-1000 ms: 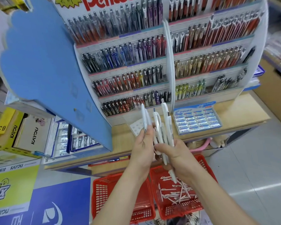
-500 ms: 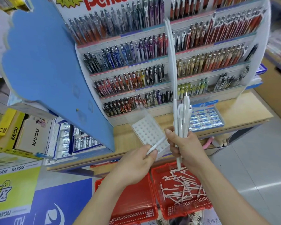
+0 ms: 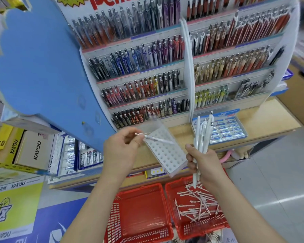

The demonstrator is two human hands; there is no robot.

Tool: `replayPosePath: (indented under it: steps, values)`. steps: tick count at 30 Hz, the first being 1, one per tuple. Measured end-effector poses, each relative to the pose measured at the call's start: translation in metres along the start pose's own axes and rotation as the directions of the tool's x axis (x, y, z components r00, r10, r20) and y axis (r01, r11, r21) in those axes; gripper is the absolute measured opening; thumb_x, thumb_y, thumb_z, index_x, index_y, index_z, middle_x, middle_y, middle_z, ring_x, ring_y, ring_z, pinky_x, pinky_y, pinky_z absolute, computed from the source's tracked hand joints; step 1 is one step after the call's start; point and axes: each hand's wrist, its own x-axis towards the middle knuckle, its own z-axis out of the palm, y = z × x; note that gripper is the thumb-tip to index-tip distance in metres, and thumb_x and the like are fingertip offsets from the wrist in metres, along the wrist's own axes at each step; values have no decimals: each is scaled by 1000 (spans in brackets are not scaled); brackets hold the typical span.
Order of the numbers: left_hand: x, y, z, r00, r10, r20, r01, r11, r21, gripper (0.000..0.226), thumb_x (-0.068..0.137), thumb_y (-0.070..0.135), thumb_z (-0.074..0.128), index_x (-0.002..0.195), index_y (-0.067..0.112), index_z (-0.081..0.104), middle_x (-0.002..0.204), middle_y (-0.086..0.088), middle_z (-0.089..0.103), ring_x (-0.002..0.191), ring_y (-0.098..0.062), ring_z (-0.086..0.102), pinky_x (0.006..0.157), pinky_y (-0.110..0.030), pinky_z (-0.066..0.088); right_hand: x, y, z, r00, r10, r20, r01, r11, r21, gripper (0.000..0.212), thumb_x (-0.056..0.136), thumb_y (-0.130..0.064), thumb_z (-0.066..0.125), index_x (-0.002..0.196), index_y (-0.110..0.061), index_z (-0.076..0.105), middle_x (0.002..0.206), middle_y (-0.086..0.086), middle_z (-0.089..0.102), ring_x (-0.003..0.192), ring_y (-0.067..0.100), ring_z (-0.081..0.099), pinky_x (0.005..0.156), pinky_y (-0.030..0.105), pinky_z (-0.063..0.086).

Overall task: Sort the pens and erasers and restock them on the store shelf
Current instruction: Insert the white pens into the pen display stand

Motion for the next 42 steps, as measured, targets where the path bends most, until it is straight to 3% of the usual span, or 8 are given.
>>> replayPosePath:
  steps: [3,7,15,18,26,29,34,42]
  values:
    - [25,0,2,991,91,-94,-73,980,183,6,84,18,69,86,24,71,73,13,67,72,-2,63,71,-19,51,6,7,-12,994,-84,-71,74,988,-139,18,89,-14,64,76,-7,54,57,10,45,43,17,34,40,23,27]
    - [52,-10,27,974,224,-22,-201,910,362,11,86,19,65,92,13,73,81,1,70,77,-16,63,74,-33,51,10,23,-22,985,-155,-78,127,950,-286,20,89,-11,61,76,2,55,51,10,42,40,17,33,40,26,27]
    - [70,-23,53,949,312,48,-299,839,454,16,89,20,62,98,11,72,89,-3,71,79,-15,61,69,-21,40,19,45,-21,991,-113,-73,80,930,-360,26,88,-18,65,89,6,55,47,3,43,39,15,36,41,28,31]
    - [74,-22,56,942,322,99,-330,826,458,14,89,19,62,94,12,72,84,-3,69,75,-17,60,70,-30,47,23,47,-22,988,-128,-82,83,908,-411,26,86,-18,65,86,5,55,51,5,44,43,17,38,47,31,34]
    - [77,-21,56,932,295,212,-362,706,609,12,89,18,59,91,11,70,81,-5,66,77,-22,62,67,-31,45,46,33,-25,955,-283,-90,167,761,-627,4,78,-9,58,75,-7,57,63,8,55,57,21,47,55,30,39]
    - [76,-19,49,936,276,217,-350,679,646,15,86,20,61,93,10,70,86,-6,70,84,-26,63,74,-35,49,57,22,-30,946,-320,-42,197,675,-711,5,77,-10,58,76,-10,53,62,5,53,59,23,47,56,32,39]
    - [73,-24,41,958,201,206,-287,669,686,16,89,19,59,91,9,71,84,-6,71,82,-23,63,66,-28,41,68,10,-29,936,-353,-8,204,558,-805,7,78,-13,57,79,-14,50,64,7,54,61,28,50,54,34,38]
    - [84,-21,56,955,160,251,-294,634,716,20,90,23,57,92,11,73,90,-5,72,87,-23,64,78,-33,50,76,5,-31,915,-393,93,279,448,-849,13,84,-14,53,83,-16,41,62,6,50,59,32,48,54,38,40]
